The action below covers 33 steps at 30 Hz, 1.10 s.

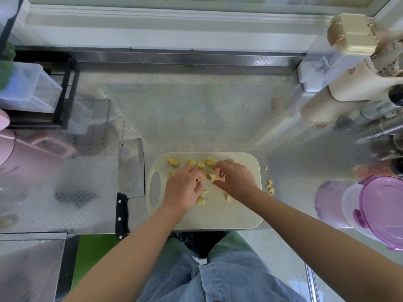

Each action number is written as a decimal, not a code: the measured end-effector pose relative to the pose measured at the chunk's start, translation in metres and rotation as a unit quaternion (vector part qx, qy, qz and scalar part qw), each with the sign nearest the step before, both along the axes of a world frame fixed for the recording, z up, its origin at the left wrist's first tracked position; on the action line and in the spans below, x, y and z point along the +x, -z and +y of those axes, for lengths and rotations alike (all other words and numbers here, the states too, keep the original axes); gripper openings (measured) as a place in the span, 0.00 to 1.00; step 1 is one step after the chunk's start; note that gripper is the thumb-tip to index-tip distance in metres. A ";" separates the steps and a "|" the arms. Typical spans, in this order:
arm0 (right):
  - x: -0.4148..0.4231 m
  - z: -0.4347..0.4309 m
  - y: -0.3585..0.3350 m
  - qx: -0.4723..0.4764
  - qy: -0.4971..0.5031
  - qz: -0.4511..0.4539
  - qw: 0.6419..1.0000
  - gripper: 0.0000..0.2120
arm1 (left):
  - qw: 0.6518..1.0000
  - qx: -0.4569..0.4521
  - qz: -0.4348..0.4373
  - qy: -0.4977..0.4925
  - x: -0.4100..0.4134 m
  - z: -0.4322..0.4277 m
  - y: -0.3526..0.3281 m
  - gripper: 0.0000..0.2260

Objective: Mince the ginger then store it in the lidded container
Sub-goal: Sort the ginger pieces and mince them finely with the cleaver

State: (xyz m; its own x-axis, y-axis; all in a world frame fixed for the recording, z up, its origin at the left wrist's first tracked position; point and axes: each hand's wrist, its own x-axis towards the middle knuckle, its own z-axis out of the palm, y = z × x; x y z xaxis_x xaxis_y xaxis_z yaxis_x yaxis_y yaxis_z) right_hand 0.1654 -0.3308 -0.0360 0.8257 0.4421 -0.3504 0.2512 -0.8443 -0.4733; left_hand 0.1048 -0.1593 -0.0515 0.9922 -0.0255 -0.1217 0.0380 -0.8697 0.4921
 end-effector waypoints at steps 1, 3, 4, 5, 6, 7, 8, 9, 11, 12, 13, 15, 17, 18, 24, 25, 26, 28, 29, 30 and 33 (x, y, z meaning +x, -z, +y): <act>-0.001 -0.005 -0.001 0.011 -0.004 0.006 1.000 0.10 | 1.000 -0.003 -0.003 0.005 -0.005 0.002 0.001 0.03; -0.005 -0.013 -0.002 0.007 -0.021 0.015 1.000 0.06 | 1.000 -0.013 -0.004 0.010 -0.016 0.005 0.005 0.03; -0.007 -0.017 -0.002 -0.005 -0.023 0.019 1.000 0.04 | 1.000 -0.018 -0.002 0.009 -0.022 0.007 0.006 0.03; -0.011 -0.019 -0.001 -0.016 -0.017 0.026 0.999 0.04 | 1.000 -0.022 0.001 0.008 -0.027 0.008 0.008 0.04; -0.015 -0.021 -0.001 -0.023 -0.010 0.034 0.999 0.06 | 1.000 -0.023 0.004 0.007 -0.033 0.009 0.009 0.05; -0.019 -0.022 0.000 -0.029 -0.005 0.043 0.999 0.07 | 1.000 -0.023 0.008 0.007 -0.037 0.010 0.009 0.06; -0.024 -0.022 0.001 -0.035 -0.004 0.050 0.998 0.09 | 1.000 -0.021 0.011 0.007 -0.041 0.011 0.010 0.08; -0.028 -0.022 0.002 -0.040 -0.006 0.054 0.998 0.09 | 1.000 -0.020 0.012 0.007 -0.045 0.011 0.011 0.09; -0.034 -0.021 0.004 -0.041 0.001 0.054 0.998 0.10 | 1.000 -0.018 0.010 0.000 -0.049 0.012 0.012 0.11; -0.036 -0.021 0.005 -0.038 0.007 0.052 0.998 0.11 | 1.000 -0.016 0.008 -0.008 -0.051 0.012 0.012 0.12; -0.037 -0.021 0.006 -0.036 0.014 0.051 0.998 0.11 | 1.000 -0.015 0.008 -0.015 -0.052 0.012 0.012 0.13; -0.037 -0.021 0.008 -0.038 0.022 0.046 0.998 0.10 | 1.000 -0.017 0.007 -0.022 -0.052 0.013 0.012 0.11; -0.038 -0.021 0.008 -0.055 0.021 0.041 0.997 0.09 | 0.999 -0.025 0.005 -0.026 -0.052 0.011 0.012 0.07; -0.038 -0.022 0.007 -0.059 0.019 0.038 0.997 0.08 | 0.999 -0.027 0.007 -0.031 -0.052 0.010 0.012 0.05; -0.039 -0.024 0.004 -0.018 0.038 0.060 0.997 0.09 | 0.999 -0.026 -0.008 -0.030 -0.048 0.007 0.005 0.05; -0.038 -0.025 0.004 -0.004 0.050 0.069 0.996 0.10 | 0.999 -0.024 -0.012 -0.022 -0.048 0.006 0.005 0.06; -0.038 -0.026 0.004 0.011 0.058 0.078 0.995 0.10 | 1.000 -0.023 -0.009 -0.017 -0.048 0.006 0.005 0.06; -0.039 -0.025 0.002 0.050 0.066 0.109 0.991 0.08 | 0.999 -0.024 0.001 -0.020 -0.049 0.007 0.007 0.06; -0.039 -0.023 0.000 0.075 0.068 0.124 0.987 0.07 | 0.999 -0.025 0.003 -0.025 -0.050 0.009 0.008 0.06; -0.039 -0.020 -0.001 0.100 0.069 0.132 0.984 0.05 | 0.999 -0.025 0.005 -0.030 -0.051 0.011 0.009 0.06; -0.040 -0.001 0.000 0.150 0.086 0.147 0.974 0.05 | 0.999 -0.028 0.012 -0.044 -0.056 0.018 0.009 0.05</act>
